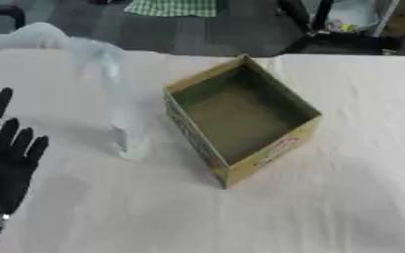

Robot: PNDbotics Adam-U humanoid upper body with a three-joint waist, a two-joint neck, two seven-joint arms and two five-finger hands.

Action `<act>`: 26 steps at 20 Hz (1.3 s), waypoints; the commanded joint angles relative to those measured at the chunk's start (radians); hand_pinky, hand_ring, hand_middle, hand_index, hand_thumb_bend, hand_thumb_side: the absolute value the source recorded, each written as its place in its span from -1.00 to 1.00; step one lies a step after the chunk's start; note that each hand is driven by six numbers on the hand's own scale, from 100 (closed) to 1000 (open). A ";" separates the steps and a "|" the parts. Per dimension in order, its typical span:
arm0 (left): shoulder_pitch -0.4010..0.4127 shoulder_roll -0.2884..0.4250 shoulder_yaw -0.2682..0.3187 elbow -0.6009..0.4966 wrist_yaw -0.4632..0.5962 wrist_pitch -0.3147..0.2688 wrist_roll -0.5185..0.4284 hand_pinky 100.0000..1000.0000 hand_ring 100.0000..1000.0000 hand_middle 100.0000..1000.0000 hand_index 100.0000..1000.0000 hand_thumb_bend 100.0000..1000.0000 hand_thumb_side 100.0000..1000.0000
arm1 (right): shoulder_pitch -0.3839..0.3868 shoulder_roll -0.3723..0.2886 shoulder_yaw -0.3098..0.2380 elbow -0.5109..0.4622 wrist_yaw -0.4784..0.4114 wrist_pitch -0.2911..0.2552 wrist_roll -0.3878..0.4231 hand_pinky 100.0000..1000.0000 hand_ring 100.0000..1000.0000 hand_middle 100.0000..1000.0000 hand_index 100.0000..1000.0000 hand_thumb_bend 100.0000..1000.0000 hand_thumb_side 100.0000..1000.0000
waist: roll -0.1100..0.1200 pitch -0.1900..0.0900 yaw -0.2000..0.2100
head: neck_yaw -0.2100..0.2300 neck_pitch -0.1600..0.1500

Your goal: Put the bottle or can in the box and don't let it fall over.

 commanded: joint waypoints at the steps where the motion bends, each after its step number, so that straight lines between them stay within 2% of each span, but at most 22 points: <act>1: -0.016 0.004 -0.004 -0.020 0.006 -0.019 0.040 -1.00 -1.00 -1.00 0.44 0.40 0.18 | -0.004 -0.023 -0.002 -0.023 -0.005 0.002 0.001 0.64 0.79 1.00 1.00 -1.00 0.22 | 0.002 -0.016 -0.002 | 0.002 -0.003; 6: -0.020 -0.001 -0.011 -0.020 0.027 -0.032 0.058 -1.00 -1.00 -1.00 0.48 0.39 0.23 | -0.004 -0.023 -0.002 -0.023 -0.006 0.004 0.000 0.64 0.79 1.00 1.00 -1.00 0.22 | 0.002 -0.016 -0.002 | 0.003 -0.004; 11: -0.022 -0.019 -0.029 -0.020 0.066 -0.014 0.090 -1.00 -1.00 -1.00 0.60 0.46 0.29 | -0.005 -0.026 -0.002 -0.023 -0.008 0.004 0.000 0.64 0.79 1.00 1.00 -1.00 0.22 | 0.003 -0.017 -0.003 | 0.006 -0.005; 18: -0.046 -0.038 -0.063 -0.020 0.071 0.021 0.137 -1.00 -1.00 -1.00 0.84 0.84 0.10 | -0.006 -0.028 0.000 -0.023 -0.012 0.004 0.001 0.64 0.79 1.00 1.00 -1.00 0.22 | 0.003 -0.018 -0.007 | 0.014 -0.008; 23: -0.050 -0.041 -0.068 -0.020 0.058 0.022 0.149 -1.00 -1.00 -1.00 0.84 0.84 0.10 | -0.006 -0.028 0.000 -0.023 -0.012 0.003 0.001 0.64 0.79 1.00 1.00 -1.00 0.22 | 0.003 -0.018 -0.007 | 0.015 -0.008; 24: -0.051 -0.041 -0.069 -0.020 0.057 0.023 0.149 -1.00 -1.00 -1.00 0.90 1.00 0.05 | -0.006 -0.028 0.000 -0.023 -0.012 0.003 0.001 0.64 0.79 1.00 1.00 -1.00 0.22 | 0.003 -0.018 -0.007 | 0.016 -0.009; 26: -0.070 -0.040 -0.079 -0.020 0.041 0.035 0.165 -1.00 -1.00 -1.00 0.90 1.00 -0.03 | -0.009 -0.030 0.002 -0.023 -0.012 0.005 0.003 0.64 0.79 1.00 1.00 -1.00 0.22 | 0.004 -0.016 -0.009 | 0.031 -0.015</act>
